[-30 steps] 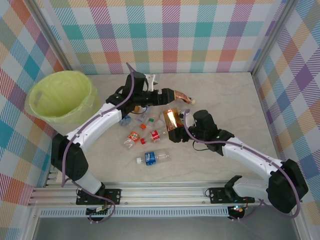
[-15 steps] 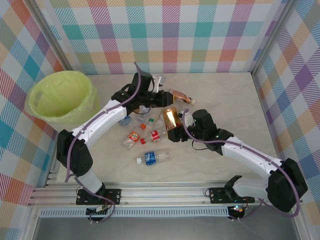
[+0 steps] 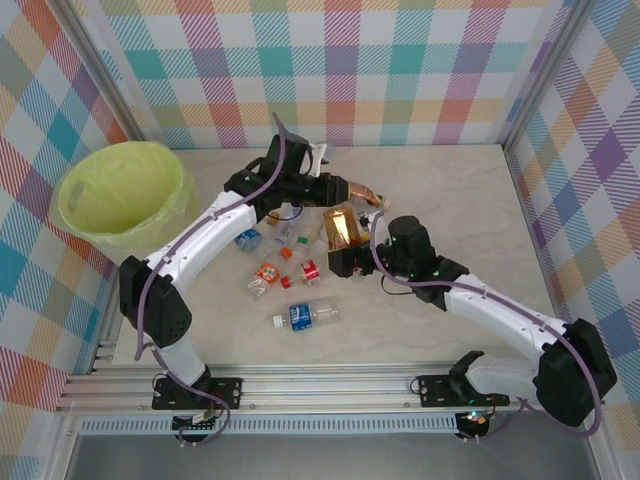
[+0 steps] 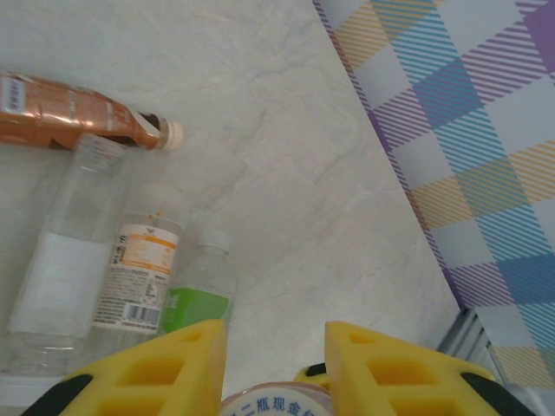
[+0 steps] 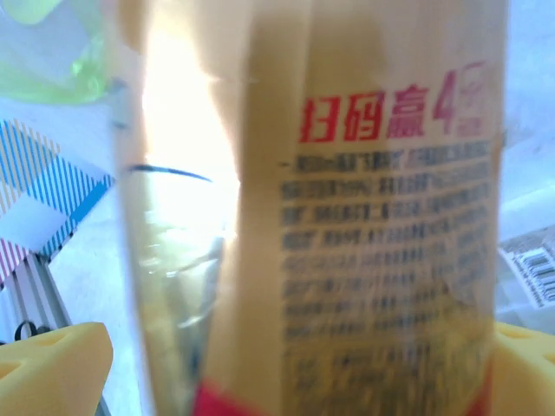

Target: Put the plastic bottles in the bin

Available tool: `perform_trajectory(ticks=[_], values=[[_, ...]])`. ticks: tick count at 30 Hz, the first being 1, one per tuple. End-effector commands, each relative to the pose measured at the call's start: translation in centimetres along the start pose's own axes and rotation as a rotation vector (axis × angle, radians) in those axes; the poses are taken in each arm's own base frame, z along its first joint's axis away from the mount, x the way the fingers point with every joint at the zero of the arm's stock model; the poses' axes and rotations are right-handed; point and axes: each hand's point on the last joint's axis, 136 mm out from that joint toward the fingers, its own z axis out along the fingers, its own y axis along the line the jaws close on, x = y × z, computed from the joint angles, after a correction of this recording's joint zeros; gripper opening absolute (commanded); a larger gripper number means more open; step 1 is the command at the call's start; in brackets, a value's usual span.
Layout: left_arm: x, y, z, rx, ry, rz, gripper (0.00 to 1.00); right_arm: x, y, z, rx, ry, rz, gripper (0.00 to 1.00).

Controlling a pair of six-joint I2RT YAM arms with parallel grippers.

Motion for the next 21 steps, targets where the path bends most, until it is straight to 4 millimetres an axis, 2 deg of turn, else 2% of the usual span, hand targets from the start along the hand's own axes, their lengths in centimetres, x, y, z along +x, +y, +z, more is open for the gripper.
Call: perform_trajectory(ticks=[1,7,11,14,18,21], values=[[-3.6,-1.1,-4.5,-0.066,-0.203,0.077,0.0,-2.0,-0.1,-1.3,0.038,-0.116,-0.019,1.0],[-6.8,1.0,-10.7,-0.273,-0.451,0.112,0.0,-1.1,-4.7,-2.9,0.288,-0.145,0.055,1.0],[-8.2,1.4,-15.2,-0.375,-0.579,0.175,0.0,-0.8,-7.9,-4.6,0.465,-0.21,0.124,1.0],[-9.4,2.0,-18.7,-0.493,-0.649,0.221,0.0,-0.6,-8.6,-5.2,0.505,-0.229,0.126,1.0],[-11.1,3.9,-24.8,-0.769,-0.805,0.249,0.0,-0.6,-9.2,-5.5,0.542,-0.243,0.14,1.0],[-12.7,4.1,-28.9,-0.882,-0.933,0.267,0.0,-0.8,-9.4,-5.6,0.554,-0.257,0.149,1.0]])
